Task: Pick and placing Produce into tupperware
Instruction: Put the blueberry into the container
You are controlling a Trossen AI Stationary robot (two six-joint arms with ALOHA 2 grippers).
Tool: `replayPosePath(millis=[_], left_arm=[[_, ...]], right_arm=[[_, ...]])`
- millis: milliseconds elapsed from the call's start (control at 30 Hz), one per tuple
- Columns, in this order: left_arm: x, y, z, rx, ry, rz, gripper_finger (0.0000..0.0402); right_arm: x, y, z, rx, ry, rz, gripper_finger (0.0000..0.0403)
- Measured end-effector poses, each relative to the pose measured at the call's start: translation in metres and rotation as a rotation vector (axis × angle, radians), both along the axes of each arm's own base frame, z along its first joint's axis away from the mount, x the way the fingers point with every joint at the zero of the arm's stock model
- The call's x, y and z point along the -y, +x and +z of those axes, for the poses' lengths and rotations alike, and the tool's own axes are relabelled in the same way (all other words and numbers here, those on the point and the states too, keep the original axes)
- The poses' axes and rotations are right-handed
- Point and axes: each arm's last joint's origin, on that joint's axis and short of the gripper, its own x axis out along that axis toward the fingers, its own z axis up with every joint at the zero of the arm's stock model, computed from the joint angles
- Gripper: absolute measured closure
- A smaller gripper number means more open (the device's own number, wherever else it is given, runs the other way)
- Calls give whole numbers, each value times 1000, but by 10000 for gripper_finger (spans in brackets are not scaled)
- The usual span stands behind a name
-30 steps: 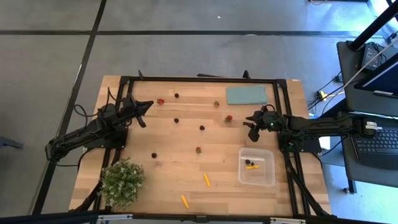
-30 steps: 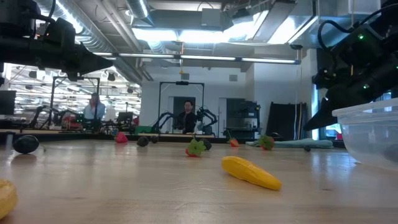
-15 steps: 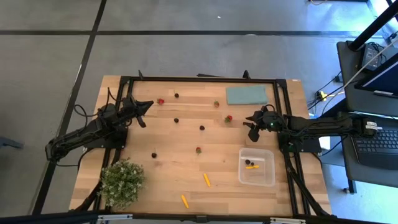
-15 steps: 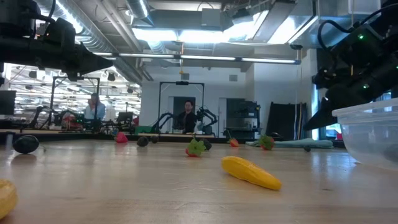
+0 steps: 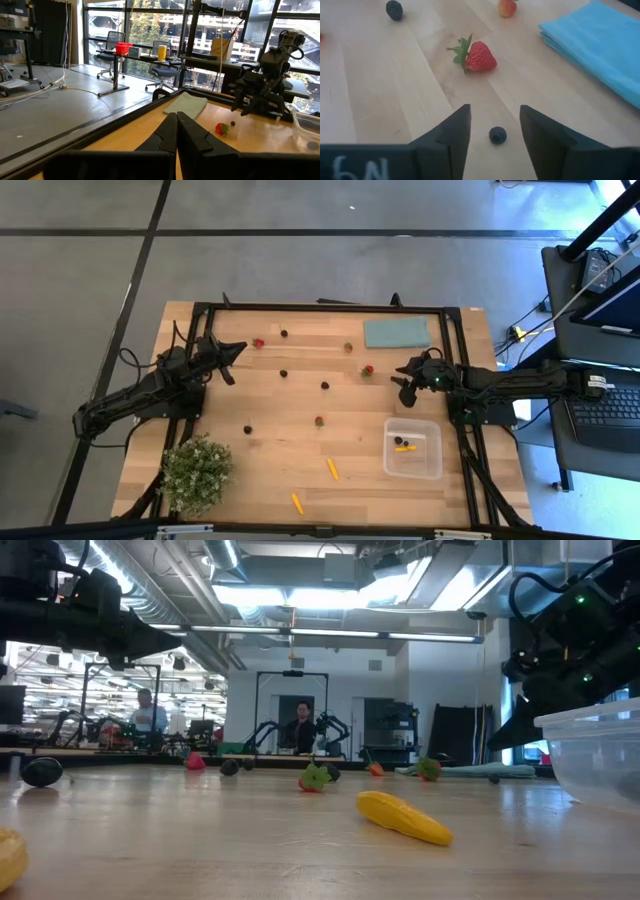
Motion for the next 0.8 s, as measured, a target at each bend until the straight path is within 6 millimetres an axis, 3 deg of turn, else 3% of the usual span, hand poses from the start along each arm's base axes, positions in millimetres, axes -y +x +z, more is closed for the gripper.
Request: replayPosePath(millis=[267,500,800], left_arm=[[0,0,0,0,0,0,401],[0,0,0,0,0,0,401],[0,0,0,0,0,4,401]], right_arm=[[0,0,0,36,68,-55,183],[0,0,0,82,159,-143,183],[1,-7,-15,111,75,-185,185]])
